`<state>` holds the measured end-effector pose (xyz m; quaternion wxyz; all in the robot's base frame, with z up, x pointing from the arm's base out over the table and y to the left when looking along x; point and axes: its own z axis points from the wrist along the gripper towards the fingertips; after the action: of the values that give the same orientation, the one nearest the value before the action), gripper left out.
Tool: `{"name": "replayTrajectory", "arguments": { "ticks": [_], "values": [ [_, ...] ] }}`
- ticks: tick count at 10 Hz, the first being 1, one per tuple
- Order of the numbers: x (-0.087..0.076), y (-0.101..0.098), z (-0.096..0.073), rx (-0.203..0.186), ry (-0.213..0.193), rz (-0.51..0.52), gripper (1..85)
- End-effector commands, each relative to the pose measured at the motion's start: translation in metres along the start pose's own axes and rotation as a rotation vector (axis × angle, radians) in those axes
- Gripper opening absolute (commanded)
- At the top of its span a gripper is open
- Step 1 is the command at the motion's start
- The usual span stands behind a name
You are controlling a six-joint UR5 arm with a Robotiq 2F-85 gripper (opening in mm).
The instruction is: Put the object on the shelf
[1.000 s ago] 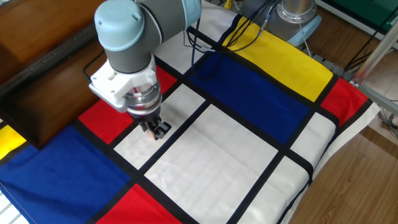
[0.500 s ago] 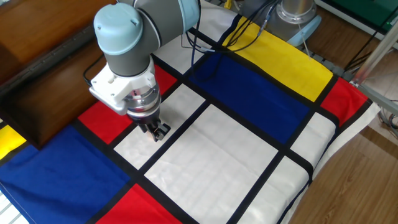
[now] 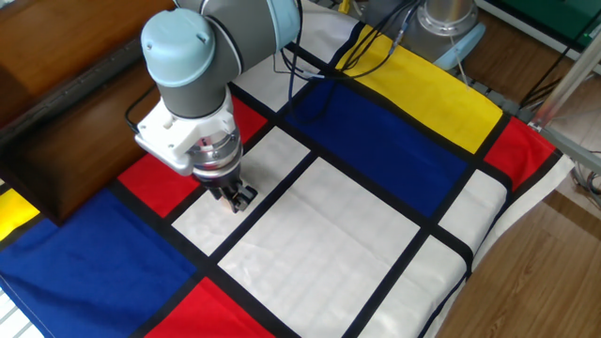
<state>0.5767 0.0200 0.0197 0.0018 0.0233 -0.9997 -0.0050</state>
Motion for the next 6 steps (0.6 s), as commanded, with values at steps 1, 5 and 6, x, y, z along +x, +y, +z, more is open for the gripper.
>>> {"name": "replayTrajectory", "arguments": {
  "ticks": [1,5,6],
  "values": [
    [-0.001,0.0061,-0.0141,0.005,0.016,0.008,42.3],
    [0.0056,0.0053,-0.0126,0.003,0.041,-0.032,49.7],
    [0.0063,0.0033,-0.0099,0.005,0.042,-0.041,52.0]
  ]
}}
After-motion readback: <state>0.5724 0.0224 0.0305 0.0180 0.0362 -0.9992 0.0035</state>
